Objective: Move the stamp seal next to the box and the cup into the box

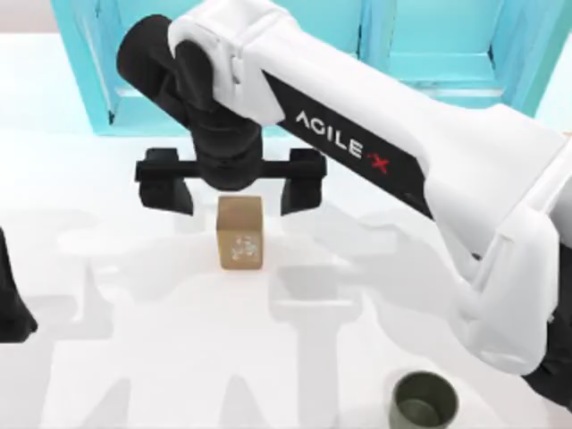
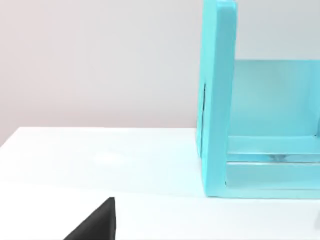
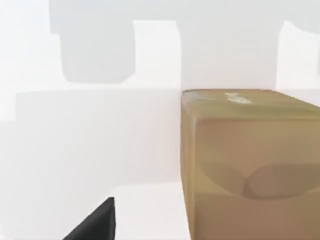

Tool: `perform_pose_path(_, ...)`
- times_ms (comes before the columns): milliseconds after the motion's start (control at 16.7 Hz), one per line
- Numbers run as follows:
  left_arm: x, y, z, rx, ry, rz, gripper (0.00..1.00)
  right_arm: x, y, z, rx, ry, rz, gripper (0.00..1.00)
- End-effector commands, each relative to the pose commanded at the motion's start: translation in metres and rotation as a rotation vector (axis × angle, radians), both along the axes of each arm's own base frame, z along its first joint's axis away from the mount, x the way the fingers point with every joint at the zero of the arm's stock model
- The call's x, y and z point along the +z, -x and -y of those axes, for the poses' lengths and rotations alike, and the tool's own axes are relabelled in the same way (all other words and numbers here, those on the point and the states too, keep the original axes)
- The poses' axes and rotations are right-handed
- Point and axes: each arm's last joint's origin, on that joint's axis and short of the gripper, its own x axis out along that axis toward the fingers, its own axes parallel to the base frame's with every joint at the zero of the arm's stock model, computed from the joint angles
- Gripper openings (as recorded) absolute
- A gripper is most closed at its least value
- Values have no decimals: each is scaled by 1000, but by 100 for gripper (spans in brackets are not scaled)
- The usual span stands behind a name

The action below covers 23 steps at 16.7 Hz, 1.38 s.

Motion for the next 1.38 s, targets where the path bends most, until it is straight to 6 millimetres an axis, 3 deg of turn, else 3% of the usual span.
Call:
perform_pose_path(360, 0, 0, 0, 0, 0, 0, 100, -57, -9, 0, -1, 0, 0, 100)
perform_pose_path(660, 0, 0, 0, 0, 0, 0, 100, -62, -10, 0, 0, 0, 0, 100)
perform_pose_path(1380, 0, 0, 0, 0, 0, 0, 100, -62, -10, 0, 0, 0, 0, 10)
